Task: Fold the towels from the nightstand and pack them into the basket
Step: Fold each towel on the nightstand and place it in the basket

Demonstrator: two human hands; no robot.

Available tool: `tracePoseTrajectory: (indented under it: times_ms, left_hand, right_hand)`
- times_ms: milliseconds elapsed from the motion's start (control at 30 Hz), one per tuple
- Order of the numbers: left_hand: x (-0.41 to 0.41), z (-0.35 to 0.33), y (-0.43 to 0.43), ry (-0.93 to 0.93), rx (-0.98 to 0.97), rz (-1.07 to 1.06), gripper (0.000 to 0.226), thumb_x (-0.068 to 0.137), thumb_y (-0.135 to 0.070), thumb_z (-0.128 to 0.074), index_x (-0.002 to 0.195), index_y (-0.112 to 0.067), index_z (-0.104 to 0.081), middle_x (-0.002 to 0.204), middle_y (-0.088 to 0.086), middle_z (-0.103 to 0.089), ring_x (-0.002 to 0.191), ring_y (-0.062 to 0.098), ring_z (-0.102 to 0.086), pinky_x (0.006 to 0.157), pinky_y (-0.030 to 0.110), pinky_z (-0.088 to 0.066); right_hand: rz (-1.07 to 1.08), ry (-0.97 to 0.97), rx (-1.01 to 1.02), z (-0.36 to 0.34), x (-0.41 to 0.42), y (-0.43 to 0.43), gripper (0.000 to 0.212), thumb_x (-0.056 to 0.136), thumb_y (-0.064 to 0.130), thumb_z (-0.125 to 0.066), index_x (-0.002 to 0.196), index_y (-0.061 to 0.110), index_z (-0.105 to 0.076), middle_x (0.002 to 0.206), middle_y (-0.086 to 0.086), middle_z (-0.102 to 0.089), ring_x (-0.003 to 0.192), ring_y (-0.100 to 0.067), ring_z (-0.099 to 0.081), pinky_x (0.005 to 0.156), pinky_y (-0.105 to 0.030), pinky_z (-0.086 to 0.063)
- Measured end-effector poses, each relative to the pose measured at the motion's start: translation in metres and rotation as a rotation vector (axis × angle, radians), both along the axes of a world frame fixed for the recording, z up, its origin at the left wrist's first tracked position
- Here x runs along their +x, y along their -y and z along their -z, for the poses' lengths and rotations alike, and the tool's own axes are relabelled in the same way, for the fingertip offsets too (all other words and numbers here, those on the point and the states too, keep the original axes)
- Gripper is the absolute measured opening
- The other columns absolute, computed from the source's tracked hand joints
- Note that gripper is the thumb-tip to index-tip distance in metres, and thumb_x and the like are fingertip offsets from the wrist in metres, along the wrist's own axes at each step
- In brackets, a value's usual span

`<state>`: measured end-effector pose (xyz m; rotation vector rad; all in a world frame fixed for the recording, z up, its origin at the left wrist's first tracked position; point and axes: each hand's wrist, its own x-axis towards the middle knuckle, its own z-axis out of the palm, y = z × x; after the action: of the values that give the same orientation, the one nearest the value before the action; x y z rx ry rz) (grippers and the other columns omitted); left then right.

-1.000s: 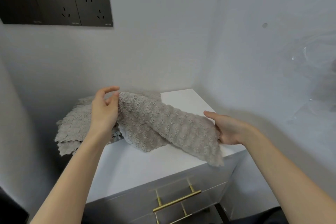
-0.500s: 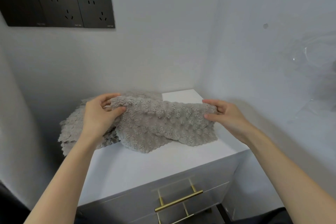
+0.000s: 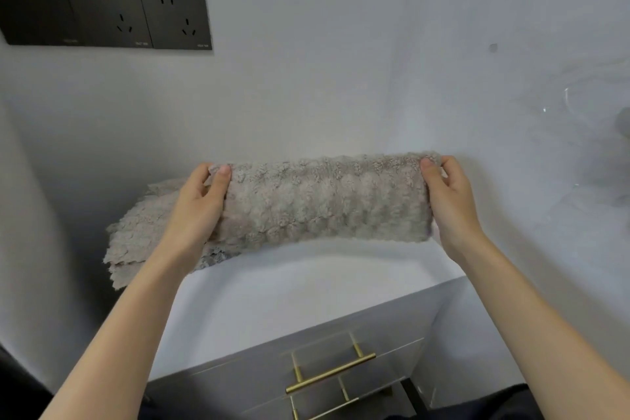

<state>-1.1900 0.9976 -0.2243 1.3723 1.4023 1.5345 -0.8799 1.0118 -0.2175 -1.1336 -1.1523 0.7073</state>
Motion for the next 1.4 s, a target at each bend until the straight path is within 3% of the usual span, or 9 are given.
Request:
tracePoseTrajectory:
  times_ms: [133, 300, 467, 600, 767, 867, 1033, 1233, 1400]
  left_hand:
    - [0.005, 0.009, -0.001, -0.181, -0.060, 0.003, 0.033, 0.098, -0.036, -0.048, 0.084, -0.006, -0.050, 0.067, 0.006, -0.046, 0.060, 0.015, -0.042, 0.052, 0.026, -0.030]
    - [0.011, 0.028, -0.007, -0.765, -0.115, -0.084, 0.033, 0.096, -0.036, -0.050, 0.079, -0.009, -0.048, 0.067, 0.006, -0.055, 0.070, 0.028, -0.053, 0.060, 0.036, -0.035]
    - [0.024, 0.036, -0.002, -0.892, -0.055, -0.219, 0.031, 0.097, -0.035, -0.050, 0.110, -0.008, -0.047, 0.101, 0.006, -0.055, 0.086, 0.028, -0.055, 0.062, 0.035, -0.041]
    - [0.028, 0.039, 0.005, -0.982, -0.205, -0.131, 0.042, 0.097, -0.048, -0.042, 0.079, -0.011, -0.049, 0.068, 0.002, -0.052, 0.064, 0.025, -0.052, 0.056, 0.032, -0.039]
    - [0.040, 0.042, 0.016, -1.181, -0.351, -0.103, 0.063, 0.092, -0.064, -0.030, 0.055, -0.015, -0.040, 0.049, -0.001, -0.044, 0.047, 0.018, -0.044, 0.048, 0.024, -0.035]
    - [0.038, 0.042, 0.012, -1.141, -0.408, -0.061, 0.064, 0.090, -0.066, -0.034, 0.050, -0.015, -0.037, 0.044, -0.002, -0.040, 0.043, 0.016, -0.041, 0.048, 0.024, -0.033]
    - [0.035, 0.042, 0.001, -0.953, -0.374, -0.009, 0.041, 0.099, -0.037, -0.044, 0.066, -0.014, -0.036, 0.060, 0.002, -0.042, 0.053, 0.016, -0.038, 0.048, 0.030, -0.024]
    - [0.031, 0.038, -0.009, -0.269, -0.304, 0.050, 0.025, 0.100, -0.030, -0.044, 0.084, -0.013, -0.038, 0.071, 0.005, -0.042, 0.063, 0.019, -0.038, 0.057, 0.033, -0.031]
    - [0.025, 0.042, -0.014, -0.323, -0.232, 0.002, 0.017, 0.101, -0.027, -0.042, 0.098, -0.010, -0.040, 0.068, 0.005, -0.045, 0.062, 0.023, -0.038, 0.058, 0.032, -0.028]
  right_hand:
    - [0.064, 0.154, -0.095, 0.009, 0.008, -0.002, 0.019, 0.094, 0.036, -0.056, 0.088, 0.018, -0.059, 0.086, -0.007, -0.068, 0.079, -0.025, -0.063, 0.073, -0.038, -0.048]
    - [0.136, 0.423, -0.258, 0.038, 0.021, -0.016, 0.025, 0.092, 0.038, -0.059, 0.098, 0.014, -0.064, 0.100, -0.005, -0.066, 0.096, -0.022, -0.059, 0.078, -0.032, -0.042]
    - [0.201, 0.649, -0.301, 0.055, 0.032, -0.023, 0.022, 0.091, 0.028, -0.060, 0.110, 0.018, -0.062, 0.102, -0.003, -0.065, 0.091, -0.017, -0.057, 0.077, -0.027, -0.039]
    - [0.216, 0.847, -0.408, 0.057, 0.037, -0.022, 0.026, 0.091, 0.030, -0.058, 0.111, 0.013, -0.059, 0.103, -0.006, -0.063, 0.099, -0.026, -0.059, 0.081, -0.034, -0.046]
    - [0.185, 0.982, -0.607, 0.056, 0.040, -0.017, 0.042, 0.093, 0.040, -0.049, 0.058, 0.017, -0.039, 0.058, -0.005, -0.046, 0.069, -0.028, -0.054, 0.056, -0.031, -0.034]
    - [0.149, 0.986, -0.640, 0.054, 0.041, -0.016, 0.047, 0.094, 0.041, -0.048, 0.056, 0.018, -0.035, 0.057, -0.003, -0.040, 0.069, -0.027, -0.048, 0.056, -0.031, -0.032]
    - [0.162, 0.923, -0.536, 0.047, 0.038, -0.011, 0.030, 0.094, 0.037, -0.047, 0.071, 0.018, -0.040, 0.078, -0.007, -0.056, 0.082, -0.029, -0.055, 0.064, -0.033, -0.036]
    - [0.182, 0.707, -0.331, 0.031, 0.033, -0.001, 0.031, 0.092, 0.037, -0.051, 0.075, 0.011, -0.046, 0.066, -0.008, -0.058, 0.060, -0.022, -0.058, 0.059, -0.033, -0.040]
    - [0.130, 0.765, -0.381, 0.030, 0.031, 0.020, 0.033, 0.092, 0.037, -0.050, 0.069, 0.012, -0.049, 0.048, -0.007, -0.062, 0.046, -0.013, -0.057, 0.055, -0.029, -0.041]
